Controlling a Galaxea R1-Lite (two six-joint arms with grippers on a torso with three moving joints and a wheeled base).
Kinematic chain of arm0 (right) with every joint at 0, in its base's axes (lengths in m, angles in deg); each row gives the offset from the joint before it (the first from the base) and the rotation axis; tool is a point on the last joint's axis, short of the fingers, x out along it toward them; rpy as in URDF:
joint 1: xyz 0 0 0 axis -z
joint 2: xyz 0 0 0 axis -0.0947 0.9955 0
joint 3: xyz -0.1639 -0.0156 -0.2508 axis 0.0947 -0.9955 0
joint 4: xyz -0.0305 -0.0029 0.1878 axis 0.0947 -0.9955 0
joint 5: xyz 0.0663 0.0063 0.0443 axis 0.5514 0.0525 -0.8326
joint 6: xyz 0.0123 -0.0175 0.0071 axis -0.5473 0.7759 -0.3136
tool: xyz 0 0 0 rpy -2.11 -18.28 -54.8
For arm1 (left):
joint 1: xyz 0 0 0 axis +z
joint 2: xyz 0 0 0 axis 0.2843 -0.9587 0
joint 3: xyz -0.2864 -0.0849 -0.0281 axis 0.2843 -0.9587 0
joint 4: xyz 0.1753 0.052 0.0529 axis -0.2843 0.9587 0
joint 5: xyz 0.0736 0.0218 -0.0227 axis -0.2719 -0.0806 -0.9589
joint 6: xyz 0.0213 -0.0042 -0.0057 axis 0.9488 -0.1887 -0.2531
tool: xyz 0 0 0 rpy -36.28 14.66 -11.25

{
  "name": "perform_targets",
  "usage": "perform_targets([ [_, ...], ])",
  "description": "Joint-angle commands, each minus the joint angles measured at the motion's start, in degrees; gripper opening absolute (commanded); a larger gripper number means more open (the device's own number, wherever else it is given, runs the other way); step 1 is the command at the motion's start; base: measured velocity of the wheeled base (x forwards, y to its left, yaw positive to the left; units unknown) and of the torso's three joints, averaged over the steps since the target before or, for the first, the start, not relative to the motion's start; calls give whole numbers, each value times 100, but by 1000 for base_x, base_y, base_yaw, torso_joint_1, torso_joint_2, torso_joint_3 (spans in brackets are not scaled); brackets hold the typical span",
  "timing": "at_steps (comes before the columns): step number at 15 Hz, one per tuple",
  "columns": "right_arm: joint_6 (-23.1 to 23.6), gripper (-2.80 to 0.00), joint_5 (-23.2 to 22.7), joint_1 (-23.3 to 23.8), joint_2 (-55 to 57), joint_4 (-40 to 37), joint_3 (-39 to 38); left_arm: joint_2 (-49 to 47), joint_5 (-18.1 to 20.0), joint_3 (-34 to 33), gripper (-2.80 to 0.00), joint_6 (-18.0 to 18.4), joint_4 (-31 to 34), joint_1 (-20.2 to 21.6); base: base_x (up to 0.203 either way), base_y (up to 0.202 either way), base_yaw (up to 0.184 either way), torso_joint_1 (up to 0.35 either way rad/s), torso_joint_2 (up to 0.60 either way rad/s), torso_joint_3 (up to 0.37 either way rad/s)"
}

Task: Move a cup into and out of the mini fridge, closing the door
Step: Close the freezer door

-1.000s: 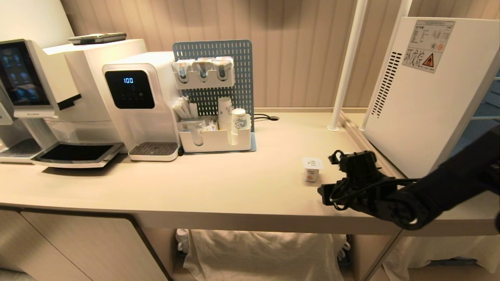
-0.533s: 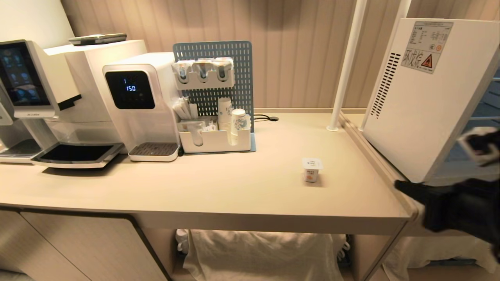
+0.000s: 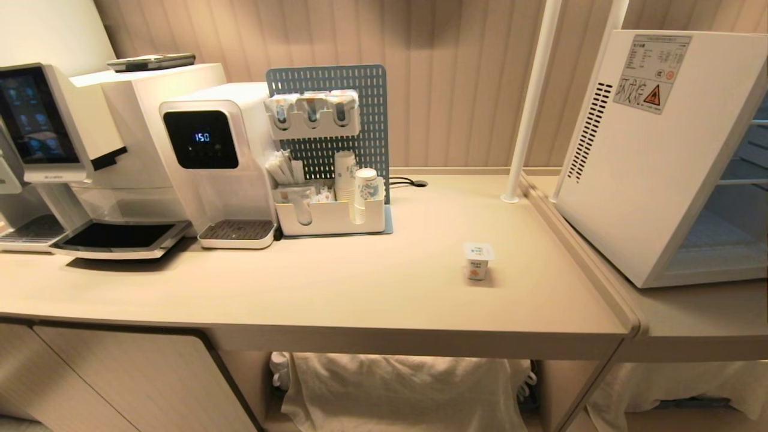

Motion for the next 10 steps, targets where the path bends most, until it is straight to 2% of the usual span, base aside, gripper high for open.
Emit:
perform_targets([
  [1,196,-280,-657,494,-1251,-554,92,11,0,0,-280,-4,-4,2,0,0,0,0,0,0],
  [3,396,-280,-1064,382,-2132,-625,-47,11,-9,0,-280,-13,-4,2,0,0,0,0,0,0],
  [4,350,-280,-1011,342,-2307,-261,-309,11,-9,0,-280,-13,-4,2,0,0,0,0,0,0],
  [5,399,-280,-809,319,-2319,444,-816,11,-9,0,-280,-4,-4,2,0,0,0,0,0,0],
  [7,872,-280,-535,293,-2291,2127,-2432,11,0,0,-280,-4,-4,2,0,0,0,0,0,0],
  [8,1071,-280,-472,285,-2280,2611,-3254,11,0,0,-280,-4,-4,2,0,0,0,0,0,0],
  [10,1433,-280,-371,268,-2237,2976,-4178,11,0,0,-280,-6,-4,2,0,0,0,0,0,0],
])
